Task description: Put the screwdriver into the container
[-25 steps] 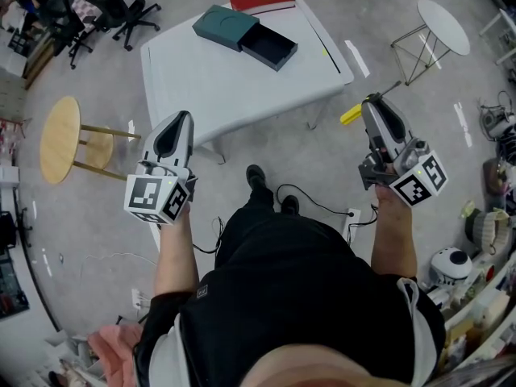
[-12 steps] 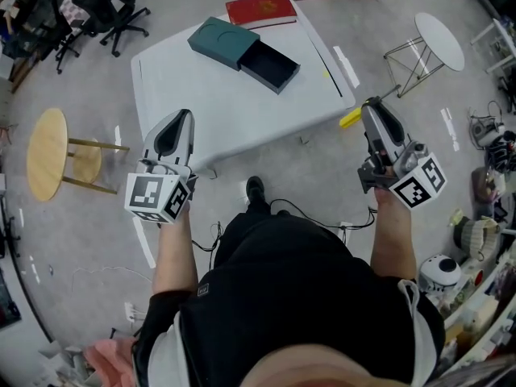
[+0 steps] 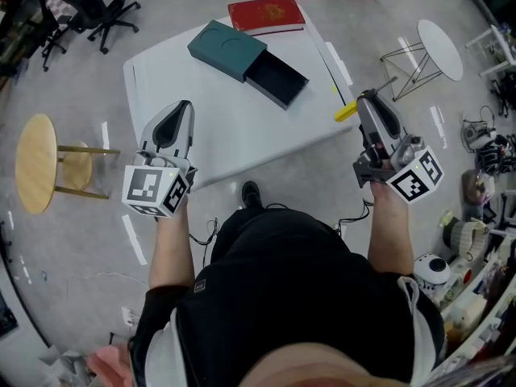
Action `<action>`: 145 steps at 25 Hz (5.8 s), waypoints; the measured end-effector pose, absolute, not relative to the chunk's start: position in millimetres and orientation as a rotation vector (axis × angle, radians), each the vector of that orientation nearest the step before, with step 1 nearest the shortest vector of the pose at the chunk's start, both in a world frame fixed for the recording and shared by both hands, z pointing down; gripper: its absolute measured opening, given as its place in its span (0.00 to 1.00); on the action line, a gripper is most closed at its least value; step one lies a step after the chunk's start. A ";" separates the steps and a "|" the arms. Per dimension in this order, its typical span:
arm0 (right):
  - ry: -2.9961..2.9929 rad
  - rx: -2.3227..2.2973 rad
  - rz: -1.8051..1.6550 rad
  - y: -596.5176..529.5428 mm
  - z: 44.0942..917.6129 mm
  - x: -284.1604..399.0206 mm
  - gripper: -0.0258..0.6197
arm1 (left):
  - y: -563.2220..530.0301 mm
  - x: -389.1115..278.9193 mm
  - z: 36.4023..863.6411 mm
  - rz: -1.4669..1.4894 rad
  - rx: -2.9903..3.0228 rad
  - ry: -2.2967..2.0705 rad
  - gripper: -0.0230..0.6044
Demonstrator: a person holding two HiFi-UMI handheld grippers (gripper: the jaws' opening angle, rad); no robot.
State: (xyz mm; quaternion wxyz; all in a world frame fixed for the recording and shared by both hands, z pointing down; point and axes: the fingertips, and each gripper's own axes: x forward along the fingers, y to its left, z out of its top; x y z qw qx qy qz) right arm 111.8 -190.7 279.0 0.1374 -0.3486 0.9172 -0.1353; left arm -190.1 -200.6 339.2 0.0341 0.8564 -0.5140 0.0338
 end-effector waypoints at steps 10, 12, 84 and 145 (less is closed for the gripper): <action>2.653 -0.984 -0.476 -231.8 292.1 76.9 0.17 | -236.7 -205.5 350.5 0.086 2.639 -1.540 0.07; 2.641 -0.967 -0.514 -242.1 295.9 77.7 0.17 | -242.6 -204.4 352.5 0.086 2.625 -1.551 0.07; 3.343 -1.251 -1.564 -428.7 663.1 -12.2 0.18 | -327.6 -222.8 429.8 0.121 2.423 -1.621 0.07; 2.955 -0.636 -0.330 -318.0 303.9 197.0 0.12 | -242.2 -60.6 300.0 0.178 2.492 -1.883 0.07</action>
